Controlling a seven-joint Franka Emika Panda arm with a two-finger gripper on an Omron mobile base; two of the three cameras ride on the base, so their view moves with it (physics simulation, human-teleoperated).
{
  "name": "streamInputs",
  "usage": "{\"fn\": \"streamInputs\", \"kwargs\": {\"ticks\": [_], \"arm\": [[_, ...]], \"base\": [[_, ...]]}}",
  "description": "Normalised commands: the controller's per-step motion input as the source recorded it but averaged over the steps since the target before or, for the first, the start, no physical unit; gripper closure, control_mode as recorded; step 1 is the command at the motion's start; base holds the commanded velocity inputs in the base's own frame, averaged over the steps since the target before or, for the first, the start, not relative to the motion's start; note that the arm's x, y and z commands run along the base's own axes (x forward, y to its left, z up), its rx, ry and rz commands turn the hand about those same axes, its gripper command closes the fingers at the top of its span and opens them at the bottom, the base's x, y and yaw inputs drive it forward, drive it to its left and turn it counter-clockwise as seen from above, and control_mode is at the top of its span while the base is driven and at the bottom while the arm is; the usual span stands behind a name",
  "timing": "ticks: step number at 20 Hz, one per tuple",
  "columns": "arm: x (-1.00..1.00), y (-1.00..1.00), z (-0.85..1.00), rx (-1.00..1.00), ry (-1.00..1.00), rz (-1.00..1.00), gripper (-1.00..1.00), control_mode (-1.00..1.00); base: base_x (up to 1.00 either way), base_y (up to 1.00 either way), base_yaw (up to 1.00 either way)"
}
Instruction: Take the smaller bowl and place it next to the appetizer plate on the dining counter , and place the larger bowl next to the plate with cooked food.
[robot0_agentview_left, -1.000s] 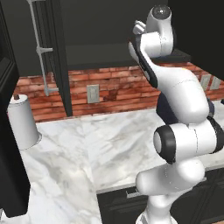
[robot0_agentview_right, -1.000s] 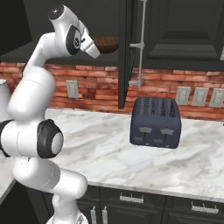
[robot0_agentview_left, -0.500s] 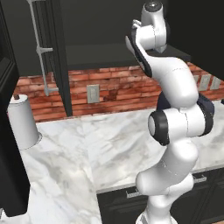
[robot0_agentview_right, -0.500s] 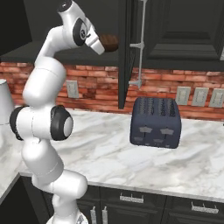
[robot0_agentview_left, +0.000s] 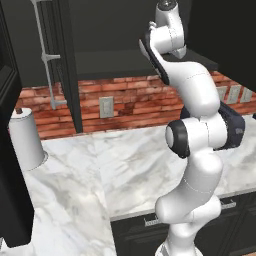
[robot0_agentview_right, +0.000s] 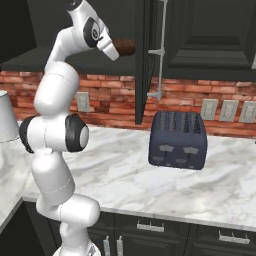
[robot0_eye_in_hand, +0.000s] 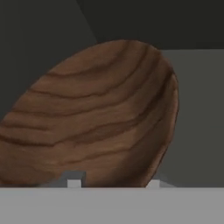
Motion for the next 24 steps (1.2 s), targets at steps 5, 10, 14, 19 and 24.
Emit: {"fn": "streamInputs", "kwargs": {"ticks": [5,10,14,19,24], "arm": [[-0.23,0.00,-0.01,0.00,0.00,-0.03,1.00,-1.00],[-0.97,0.23,-0.46,0.00,0.01,0.00,1.00,-1.00],[-1.00,0.44,-0.53,0.00,0.01,0.00,1.00,-1.00],[-1.00,0.08,-0.03,0.03,-0.08,0.01,1.00,-1.00],[-1.00,0.00,0.10,0.06,-0.02,0.13,1.00,-1.00]], "base": [[0.00,0.00,0.00],[0.00,0.00,0.00],[0.00,0.00,0.00],[0.00,0.00,0.00],[0.00,0.00,0.00]]}}
